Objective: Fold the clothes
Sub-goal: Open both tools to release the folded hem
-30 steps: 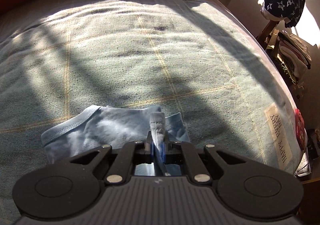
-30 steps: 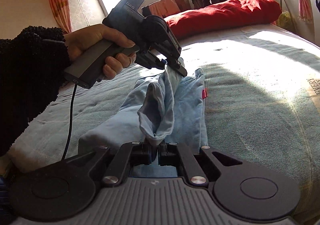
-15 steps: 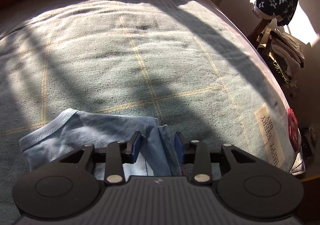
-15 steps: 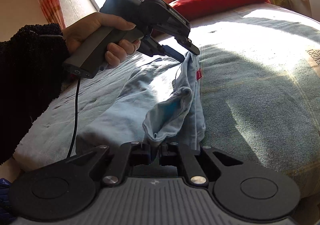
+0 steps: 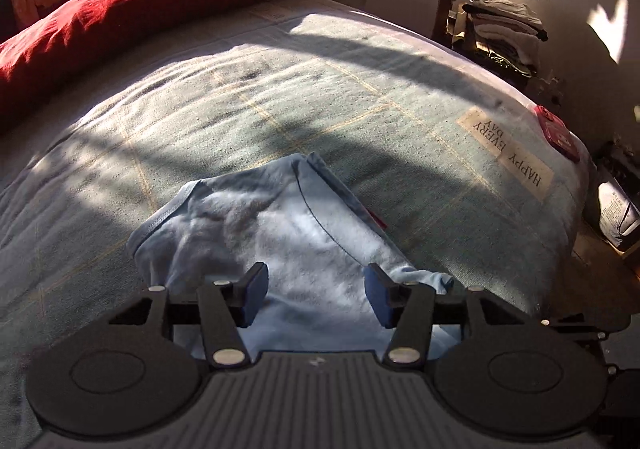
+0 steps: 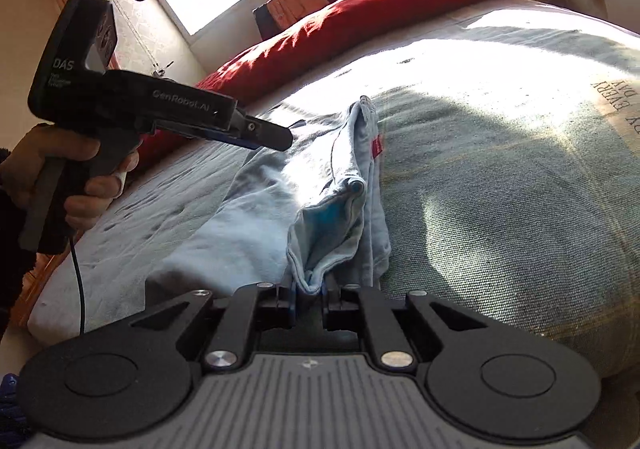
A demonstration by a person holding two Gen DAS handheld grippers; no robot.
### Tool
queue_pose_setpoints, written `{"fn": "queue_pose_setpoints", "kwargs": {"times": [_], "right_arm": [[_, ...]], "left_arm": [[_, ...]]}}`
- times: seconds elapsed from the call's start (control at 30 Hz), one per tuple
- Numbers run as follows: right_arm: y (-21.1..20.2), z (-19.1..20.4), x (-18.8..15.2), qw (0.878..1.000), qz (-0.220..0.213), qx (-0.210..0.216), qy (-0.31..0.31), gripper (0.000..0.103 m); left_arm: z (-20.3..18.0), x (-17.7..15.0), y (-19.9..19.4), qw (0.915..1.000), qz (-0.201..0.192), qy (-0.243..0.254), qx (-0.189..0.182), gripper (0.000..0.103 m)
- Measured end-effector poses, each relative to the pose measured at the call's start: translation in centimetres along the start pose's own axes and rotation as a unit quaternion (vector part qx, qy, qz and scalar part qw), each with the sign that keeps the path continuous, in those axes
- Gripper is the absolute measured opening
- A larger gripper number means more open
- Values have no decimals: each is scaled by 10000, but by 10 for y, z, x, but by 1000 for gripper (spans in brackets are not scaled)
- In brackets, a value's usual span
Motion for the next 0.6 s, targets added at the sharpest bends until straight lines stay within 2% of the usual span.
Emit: {"fn": "queue_pose_setpoints", "kwargs": {"times": [0.07, 0.13, 0.23, 0.33, 0.4, 0.5, 0.6], "right_arm": [[-1, -2, 0, 10000, 0, -26, 47, 13], [-2, -3, 0, 9999, 0, -51, 94, 23], [-10, -6, -1, 9996, -88, -214, 152, 27], [-28, -2, 2, 9987, -283, -424, 18, 36], [-40, 6, 7, 9977, -455, -472, -157, 47], [-52, 19, 14, 9961, -635, -453, -408, 52], [-56, 33, 18, 9944, -730, -435, -626, 53]], "left_arm": [[-5, -24, -17, 9998, -74, 149, 51, 56], [-10, -46, -34, 9995, -161, 258, 87, 61], [-22, -79, -59, 9974, -436, 509, 263, 68], [-33, -108, -79, 9942, -705, 709, 398, 74], [-41, -125, -82, 9914, -805, 896, 508, 74], [-53, -144, -74, 9841, -906, 1216, 924, 74], [-65, -156, -56, 9728, -1160, 1542, 1279, 74]]}}
Point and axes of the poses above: each gripper's, at about its wrist camera, not at the fingertips, and y roughly the way its jaws point, z to its left, x to its top, the point moved 1 cm from there along y, roughly the way its jaws point, and after that the axes turned 4 degrees about -x, right-handed, at the moved point
